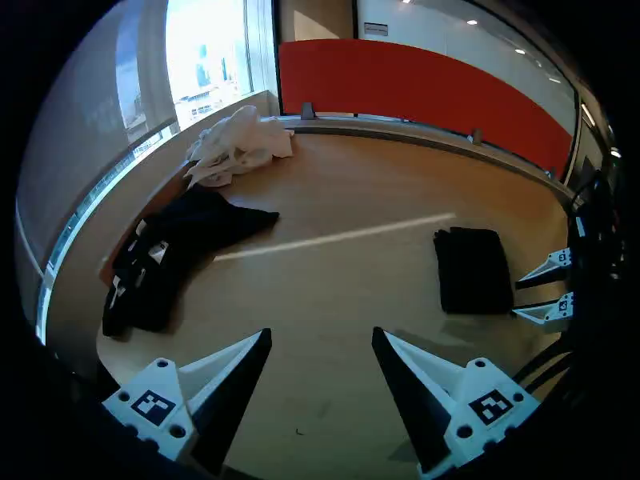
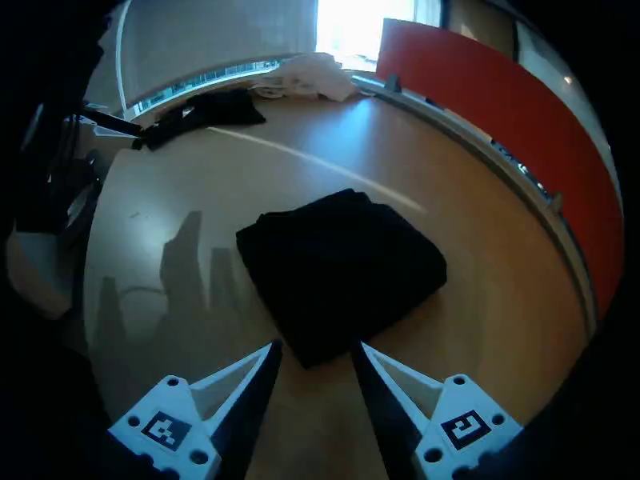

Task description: Fold towel

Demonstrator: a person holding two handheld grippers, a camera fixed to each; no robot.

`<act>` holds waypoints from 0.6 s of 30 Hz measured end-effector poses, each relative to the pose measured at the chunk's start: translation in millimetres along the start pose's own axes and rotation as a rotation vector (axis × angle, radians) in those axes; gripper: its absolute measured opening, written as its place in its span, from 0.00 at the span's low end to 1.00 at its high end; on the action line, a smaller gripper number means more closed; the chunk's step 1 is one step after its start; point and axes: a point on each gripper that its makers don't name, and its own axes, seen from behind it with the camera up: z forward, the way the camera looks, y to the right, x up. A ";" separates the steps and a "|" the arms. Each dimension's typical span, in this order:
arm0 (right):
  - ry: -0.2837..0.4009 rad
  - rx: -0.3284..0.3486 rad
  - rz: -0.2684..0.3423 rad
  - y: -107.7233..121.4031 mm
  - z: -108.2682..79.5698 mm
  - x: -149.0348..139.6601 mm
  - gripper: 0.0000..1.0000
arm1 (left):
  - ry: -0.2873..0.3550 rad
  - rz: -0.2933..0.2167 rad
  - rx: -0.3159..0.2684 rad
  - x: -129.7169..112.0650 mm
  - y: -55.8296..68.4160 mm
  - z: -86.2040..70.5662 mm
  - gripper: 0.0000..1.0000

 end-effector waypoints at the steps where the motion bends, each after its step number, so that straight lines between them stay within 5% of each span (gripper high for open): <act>1: -0.002 -0.002 0.002 0.0 0.5 -1.4 0.66 | -0.001 0.000 0.000 -0.3 0.3 -0.1 0.93; 11: -0.022 -0.013 0.031 -0.8 5.9 -14.2 0.65 | -0.007 0.003 -0.004 -4.3 1.5 0.5 0.93; 18: -0.026 -0.011 0.052 -1.3 10.2 -15.8 0.53 | -0.007 0.006 -0.007 -3.6 2.0 1.5 0.93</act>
